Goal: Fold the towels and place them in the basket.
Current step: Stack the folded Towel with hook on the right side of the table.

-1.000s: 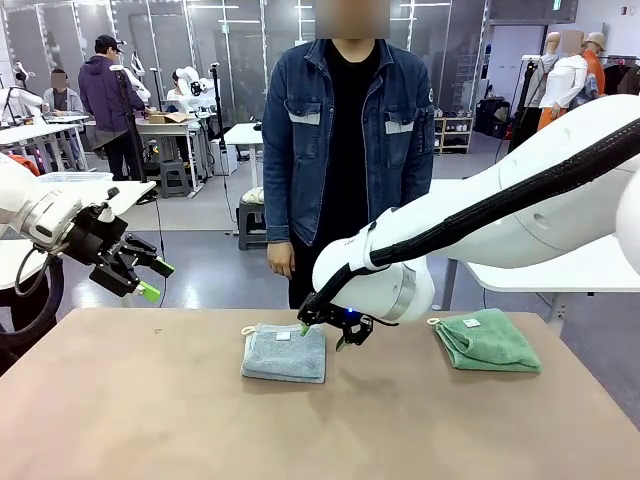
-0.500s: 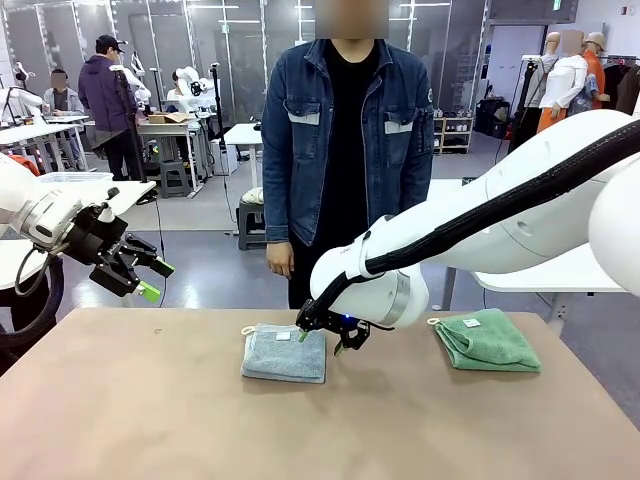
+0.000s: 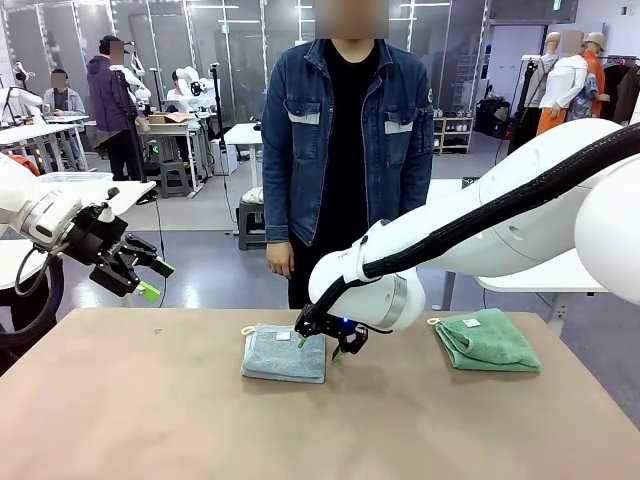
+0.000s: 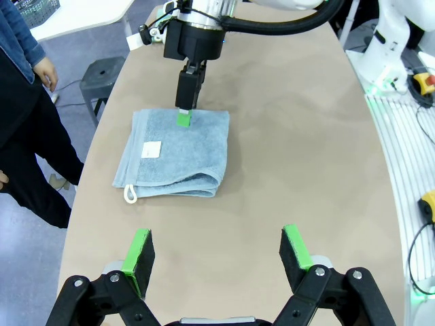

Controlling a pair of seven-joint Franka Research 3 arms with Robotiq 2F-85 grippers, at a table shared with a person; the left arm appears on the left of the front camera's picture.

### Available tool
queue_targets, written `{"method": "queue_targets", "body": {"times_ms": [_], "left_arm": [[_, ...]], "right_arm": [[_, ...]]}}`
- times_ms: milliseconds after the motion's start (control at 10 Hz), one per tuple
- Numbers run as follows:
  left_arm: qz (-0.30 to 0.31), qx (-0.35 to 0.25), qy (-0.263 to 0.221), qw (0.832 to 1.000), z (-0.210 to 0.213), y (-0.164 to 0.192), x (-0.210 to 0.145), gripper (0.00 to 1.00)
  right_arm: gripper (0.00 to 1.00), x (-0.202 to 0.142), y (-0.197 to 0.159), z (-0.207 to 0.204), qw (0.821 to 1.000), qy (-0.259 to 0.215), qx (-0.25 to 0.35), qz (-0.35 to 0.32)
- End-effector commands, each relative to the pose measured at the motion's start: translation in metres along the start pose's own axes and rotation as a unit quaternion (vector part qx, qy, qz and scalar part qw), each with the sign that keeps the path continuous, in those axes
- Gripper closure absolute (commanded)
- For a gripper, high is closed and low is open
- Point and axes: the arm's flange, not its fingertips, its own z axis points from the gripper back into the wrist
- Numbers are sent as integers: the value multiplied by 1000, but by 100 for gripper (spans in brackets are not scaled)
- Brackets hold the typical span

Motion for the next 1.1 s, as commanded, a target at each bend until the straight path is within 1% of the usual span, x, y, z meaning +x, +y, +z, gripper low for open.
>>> {"method": "queue_targets", "body": {"times_ms": [0, 200, 300, 400, 800, 900, 1000], "left_arm": [[-1, 1, -1, 1000, 1, -1, 1, 6], [-1, 1, -1, 1000, 1, -1, 1, 6], [-1, 1, -1, 1000, 1, -1, 1, 6], [-1, 1, -1, 1000, 1, -1, 1, 6], [-1, 1, -1, 1000, 1, -1, 1, 6], [-1, 1, -1, 1000, 1, -1, 1, 6], [-1, 1, -1, 1000, 1, -1, 1, 6]], "right_arm": [[33, 5, 1, -3, 1000, 3, -3, 7], [33, 4, 3, -4, 1000, 2, -5, 8], [35, 4, 3, -4, 1000, 2, -7, 12], [53, 4, 4, -4, 1000, 2, -8, 9], [53, 4, 3, -6, 1000, 3, -17, 8], [73, 3, 2, -6, 1000, 4, -18, 10], [73, 2, 2, -6, 1000, 5, -18, 8]]}}
